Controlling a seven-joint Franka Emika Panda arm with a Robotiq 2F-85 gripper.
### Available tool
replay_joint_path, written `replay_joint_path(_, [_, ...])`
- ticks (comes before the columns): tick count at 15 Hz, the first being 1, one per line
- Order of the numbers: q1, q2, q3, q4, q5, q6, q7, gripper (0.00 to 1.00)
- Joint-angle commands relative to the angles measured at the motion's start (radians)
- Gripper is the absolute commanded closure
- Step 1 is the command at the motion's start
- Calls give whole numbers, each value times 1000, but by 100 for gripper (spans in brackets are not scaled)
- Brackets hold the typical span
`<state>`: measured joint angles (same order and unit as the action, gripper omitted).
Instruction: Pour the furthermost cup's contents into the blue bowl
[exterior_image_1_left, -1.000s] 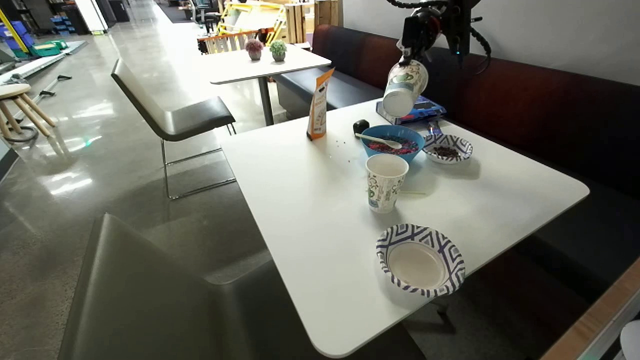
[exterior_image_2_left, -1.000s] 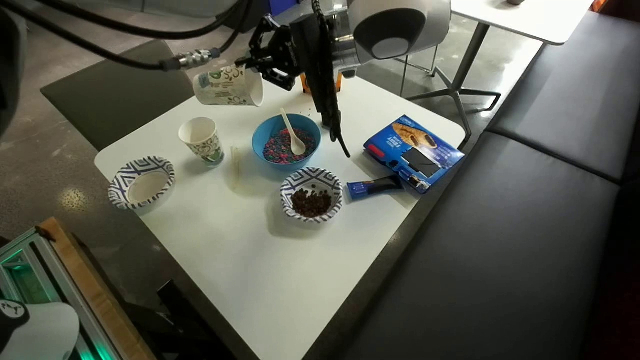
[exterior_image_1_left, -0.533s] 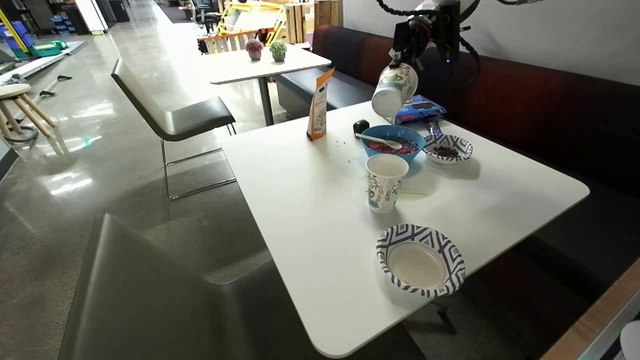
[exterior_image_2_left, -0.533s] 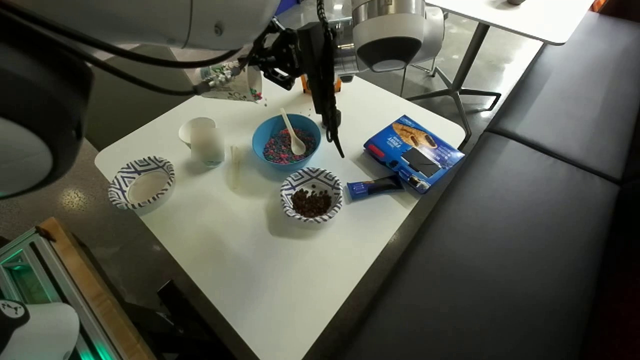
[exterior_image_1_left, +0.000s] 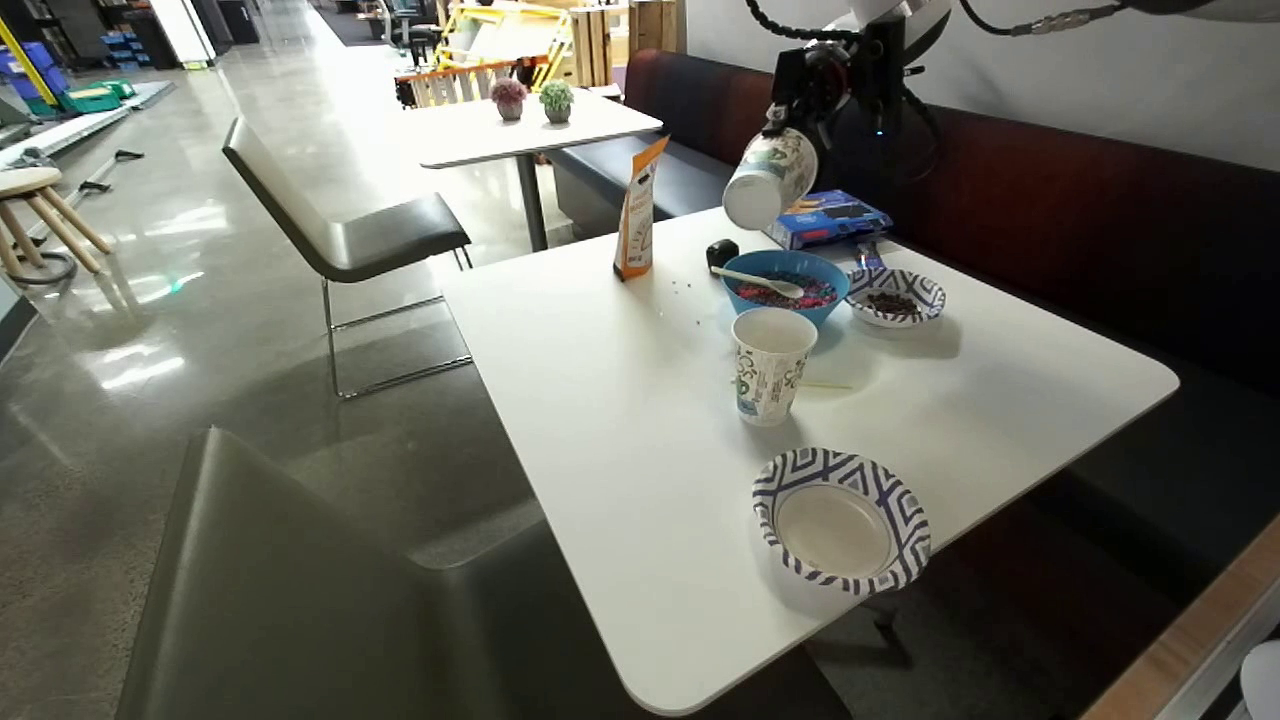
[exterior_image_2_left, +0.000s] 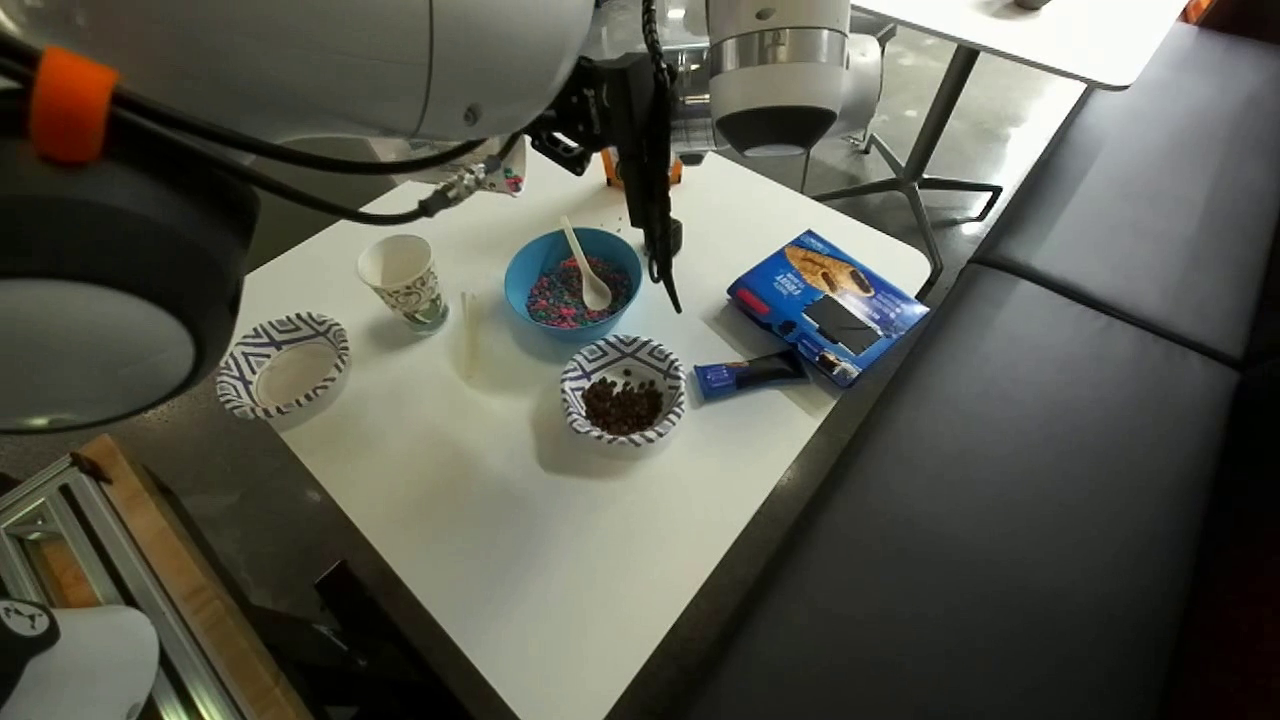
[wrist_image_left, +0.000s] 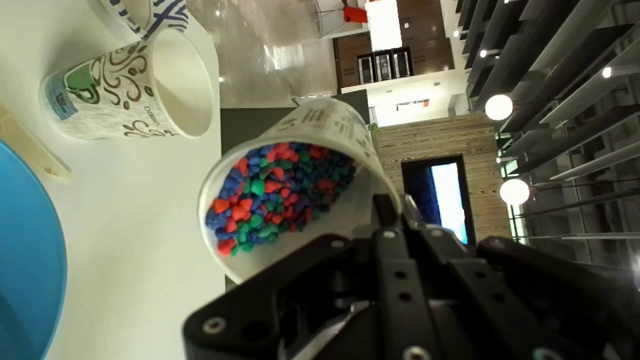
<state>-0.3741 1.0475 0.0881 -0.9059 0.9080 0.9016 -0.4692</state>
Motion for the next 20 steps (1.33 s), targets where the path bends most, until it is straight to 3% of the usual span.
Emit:
replay_joint_path(1, [-31, 69, 29, 87, 63, -69, 57, 99])
replay_joint_path(12, [-83, 129, 92, 127, 148, -85, 138, 99])
replay_joint_path(20, [-94, 155, 103, 152, 205, -80, 178, 99])
